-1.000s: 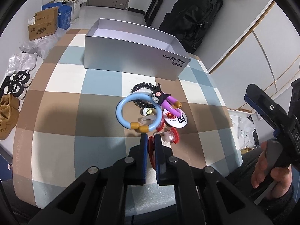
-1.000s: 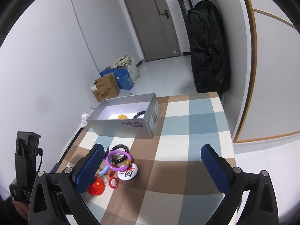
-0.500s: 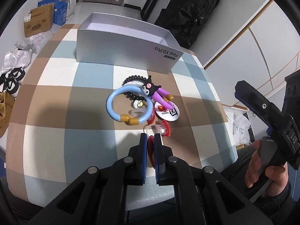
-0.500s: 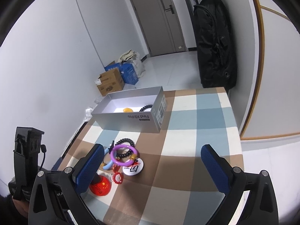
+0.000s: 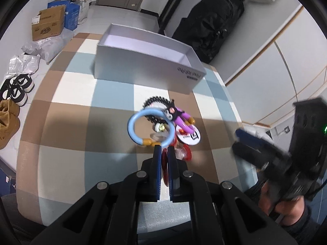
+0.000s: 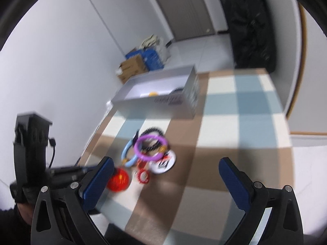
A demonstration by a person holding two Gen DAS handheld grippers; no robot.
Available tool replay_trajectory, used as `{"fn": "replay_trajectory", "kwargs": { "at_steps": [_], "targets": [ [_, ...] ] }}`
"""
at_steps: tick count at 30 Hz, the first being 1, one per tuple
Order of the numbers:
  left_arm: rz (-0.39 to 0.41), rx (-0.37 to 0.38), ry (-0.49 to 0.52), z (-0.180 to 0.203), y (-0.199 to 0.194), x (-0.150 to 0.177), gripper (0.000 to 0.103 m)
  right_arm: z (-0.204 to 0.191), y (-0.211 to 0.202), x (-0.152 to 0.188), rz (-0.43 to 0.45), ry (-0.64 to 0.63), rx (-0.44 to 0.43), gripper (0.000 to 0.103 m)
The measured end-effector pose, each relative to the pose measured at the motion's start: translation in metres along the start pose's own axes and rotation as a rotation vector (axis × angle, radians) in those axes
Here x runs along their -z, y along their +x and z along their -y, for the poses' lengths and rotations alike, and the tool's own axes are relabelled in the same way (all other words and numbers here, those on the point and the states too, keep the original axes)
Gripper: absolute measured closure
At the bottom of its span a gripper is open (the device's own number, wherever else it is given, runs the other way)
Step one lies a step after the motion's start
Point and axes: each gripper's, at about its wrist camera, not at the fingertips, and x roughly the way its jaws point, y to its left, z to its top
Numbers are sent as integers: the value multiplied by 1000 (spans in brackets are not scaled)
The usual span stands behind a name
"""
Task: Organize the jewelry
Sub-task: 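Lift the red badge toward the box with the left tool while the right tool grasps the red spiky bracelet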
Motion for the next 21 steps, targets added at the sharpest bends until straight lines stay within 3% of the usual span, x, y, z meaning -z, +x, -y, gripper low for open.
{"fn": "replay_trajectory", "kwargs": {
  "at_steps": [3,8,11,15,17,18,21],
  "targets": [
    [13,-2,-12,-3,-2,-3,102,-9,16,7,-66,-35,-2,11],
    [21,-7,-32,-9,-1,-6,102,-13,36,14,-143,-45,8,44],
    [32,-6,-44,-14,-4,-8,102,-20,40,15,-145,-69,0,55],
    [43,-6,-69,-20,-6,-11,102,-30,46,16,-154,-101,-9,61],
    [47,-5,-74,-21,-6,-12,102,-33,49,16,-157,-106,-10,83],
    [49,-4,-74,-21,-6,-12,102,-34,50,16,-160,-113,-8,87],
    [53,1,-76,-22,-6,-14,102,-37,49,16,-153,-129,1,87]
  ]
}}
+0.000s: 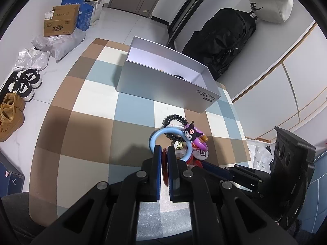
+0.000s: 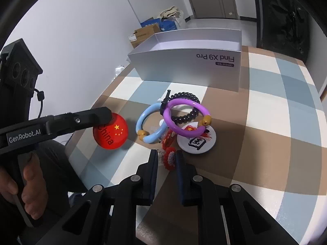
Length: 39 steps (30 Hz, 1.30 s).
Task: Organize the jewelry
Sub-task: 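Lift the red badge toward the box with the left tool while the right tool grasps the red spiky bracelet, then lower both held items into the silver box and open both tools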
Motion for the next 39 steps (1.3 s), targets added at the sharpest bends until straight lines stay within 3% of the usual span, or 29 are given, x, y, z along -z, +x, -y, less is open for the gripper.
{"fn": "replay_trajectory", "kwargs": {
  "at_steps": [11,23,31,39],
  "targets": [
    [32,28,-28,1,-9,-13,102,3,-36,-14,125,26,-37,87],
    [115,23,-14,17,-16,-72,102,23,-64,-78,247,62,-61,87],
    [103,-11,15,12,16,-109,102,44,-49,-123,251,73,-66,87],
    [63,-33,13,0,42,-118,102,67,-17,-149,225,112,-69,87]
  ]
}}
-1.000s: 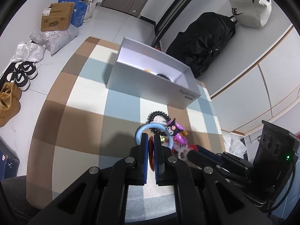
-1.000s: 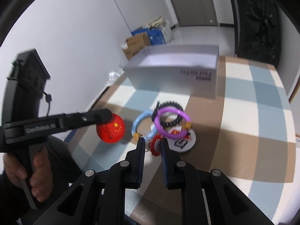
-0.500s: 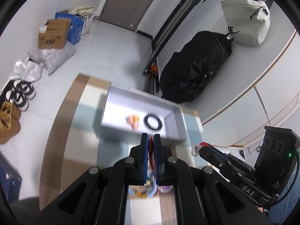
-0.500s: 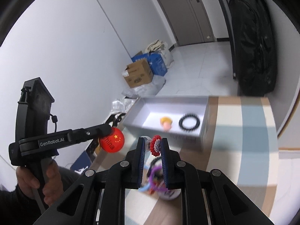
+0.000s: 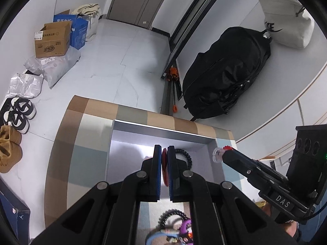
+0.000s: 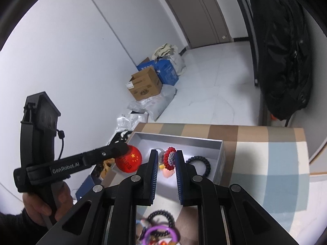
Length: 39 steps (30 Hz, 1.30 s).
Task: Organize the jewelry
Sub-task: 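Lower both held items into the silver box and open both tools, then withdraw both tools from the box back over the pile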
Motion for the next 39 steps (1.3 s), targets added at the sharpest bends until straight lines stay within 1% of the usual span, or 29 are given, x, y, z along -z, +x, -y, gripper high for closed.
{"fn": "replay_trajectory", "kwargs": {
  "at_steps": [6,13,21,23,25,26,27,28,29,30,31,32,33,36,37,38,39],
  "targets": [
    [-36,4,-5,-3,11,-3,102,14,19,2,-57,27,9,87],
    [-70,10,-17,-3,23,-3,102,20,31,1,-80,49,12,87],
    [-73,23,-5,1,25,-5,102,23,34,2,-79,58,21,87],
    [-75,25,-12,0,25,-6,102,23,33,2,-76,62,21,85],
    [-82,15,-25,0,27,-7,101,24,30,3,-62,74,21,84],
    [-89,20,-25,1,27,-8,101,25,26,3,-51,79,24,80],
    [-92,24,-23,2,27,-8,97,26,24,4,-43,82,26,75],
    [-89,20,-15,3,26,-8,93,27,20,5,-32,88,25,64],
    [-78,24,-2,6,23,-8,85,27,17,6,-20,94,24,56],
    [-68,26,4,7,21,-7,75,27,12,6,-3,99,17,53],
    [-56,20,9,9,18,-6,68,27,7,6,11,98,16,48],
    [-42,15,10,9,15,-4,54,26,2,7,22,92,18,41],
    [-33,14,8,9,13,-2,48,24,-3,8,34,82,23,36],
    [-18,6,7,10,5,2,47,22,-15,10,52,69,40,28],
    [-16,-3,11,11,3,4,47,21,-19,11,58,66,47,23],
    [-13,-13,16,12,1,6,47,21,-22,12,64,65,51,20],
    [-7,-23,24,13,-2,8,47,21,-26,14,71,62,53,19]
  ]
}}
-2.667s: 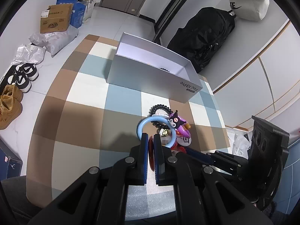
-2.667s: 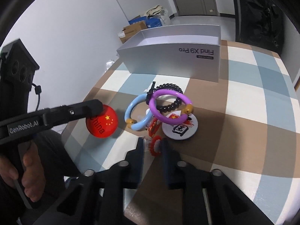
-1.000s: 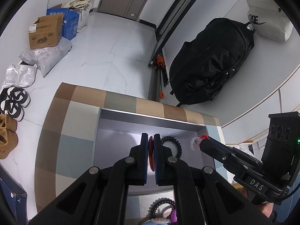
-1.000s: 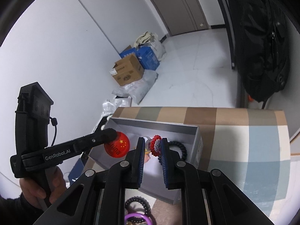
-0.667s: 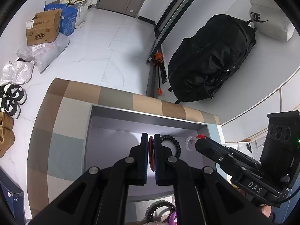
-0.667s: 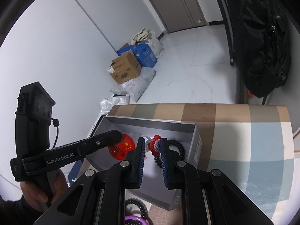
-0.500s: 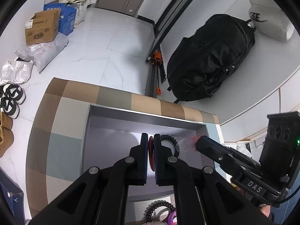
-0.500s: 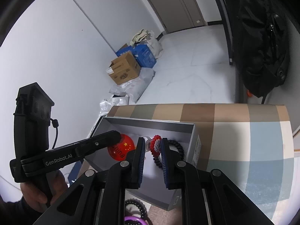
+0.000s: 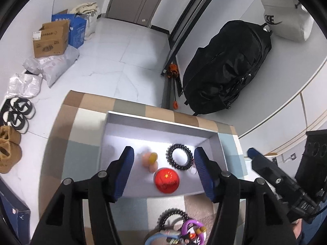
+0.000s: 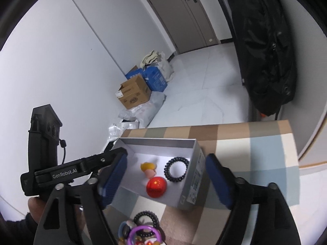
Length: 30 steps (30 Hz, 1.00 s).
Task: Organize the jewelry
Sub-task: 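Withdraw both tools from the box back over the pile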
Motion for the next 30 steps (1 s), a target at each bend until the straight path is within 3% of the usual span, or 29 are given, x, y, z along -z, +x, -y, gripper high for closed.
{"fn": "replay_trajectory", "kwargs": {
  "at_steps": [3,8,12,21,30],
  "targets": [
    [17,-26,16,4,-8,6,36,-1,-9,5,10,-9,14,13],
    [48,-48,47,11,-22,22,32,-4,-22,19,18,-22,24,4],
    [55,-66,55,14,-30,42,18,-11,-33,34,22,-40,25,0],
    [-47,-65,80,11,-23,77,17,-17,-42,68,-23,-58,57,0],
    [-83,-42,79,4,-21,92,17,-11,-49,89,-58,-39,87,0]
  ]
}}
